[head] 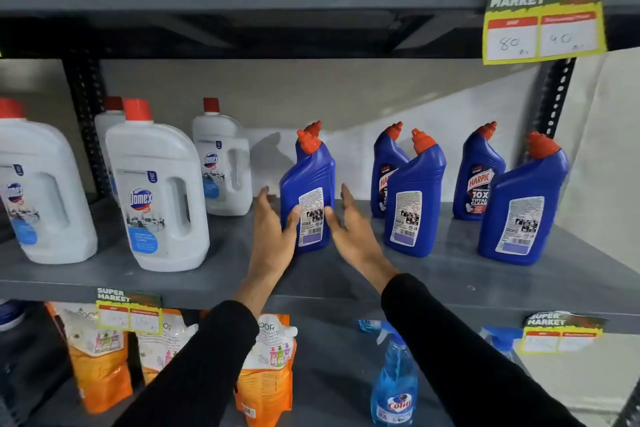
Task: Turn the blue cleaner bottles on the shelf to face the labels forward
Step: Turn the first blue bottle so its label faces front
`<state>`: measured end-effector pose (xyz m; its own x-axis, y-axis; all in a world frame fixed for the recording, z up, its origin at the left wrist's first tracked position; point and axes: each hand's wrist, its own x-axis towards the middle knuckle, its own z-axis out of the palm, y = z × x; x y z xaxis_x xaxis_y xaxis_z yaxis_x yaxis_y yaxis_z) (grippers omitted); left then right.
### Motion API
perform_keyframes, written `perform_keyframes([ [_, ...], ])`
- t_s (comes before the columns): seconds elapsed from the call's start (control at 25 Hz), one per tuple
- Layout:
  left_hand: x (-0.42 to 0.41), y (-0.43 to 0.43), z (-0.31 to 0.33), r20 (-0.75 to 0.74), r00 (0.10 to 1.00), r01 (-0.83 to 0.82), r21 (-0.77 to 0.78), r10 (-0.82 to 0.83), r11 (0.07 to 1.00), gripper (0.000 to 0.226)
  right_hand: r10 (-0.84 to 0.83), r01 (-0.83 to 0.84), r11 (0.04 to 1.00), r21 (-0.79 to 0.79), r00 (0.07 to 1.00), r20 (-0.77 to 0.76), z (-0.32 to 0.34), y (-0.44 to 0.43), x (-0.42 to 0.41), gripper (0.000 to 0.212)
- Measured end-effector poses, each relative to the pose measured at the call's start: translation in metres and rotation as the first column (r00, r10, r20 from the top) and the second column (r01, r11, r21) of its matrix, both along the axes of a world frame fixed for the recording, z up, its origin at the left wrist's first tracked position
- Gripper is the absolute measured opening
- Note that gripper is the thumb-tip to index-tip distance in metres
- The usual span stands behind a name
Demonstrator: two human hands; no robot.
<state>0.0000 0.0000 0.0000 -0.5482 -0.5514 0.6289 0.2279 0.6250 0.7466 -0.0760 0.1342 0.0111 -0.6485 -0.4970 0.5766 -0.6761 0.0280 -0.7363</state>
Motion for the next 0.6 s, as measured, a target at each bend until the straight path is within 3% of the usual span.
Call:
perform_keyframes([
  [0.12,-0.004,-0.007,0.000,0.034,0.999,-0.013,0.097,0.009,0.995,0.032,0.032,-0.040,0.998,0.045,0.985,0.170,-0.008,-0.014,-0.007,0.050],
  [0.28,-0.006,-0.011,-0.003,0.019,1.000,0.023,0.131,-0.025,0.991,0.026,0.028,-0.050,0.995,0.085,0.971,0.237,-0.022,-0.020,-0.015,0.042],
  [0.44,-0.008,-0.006,0.005,-0.064,0.998,0.019,0.090,-0.013,0.996,0.013,0.018,-0.018,1.000,-0.003,0.992,0.128,-0.021,-0.017,-0.016,0.041],
  [0.6,-0.014,0.010,0.021,-0.186,0.983,0.028,0.098,-0.010,0.995,0.027,-0.086,0.088,0.985,-0.148,0.996,0.018,-0.014,-0.009,-0.009,0.057],
])
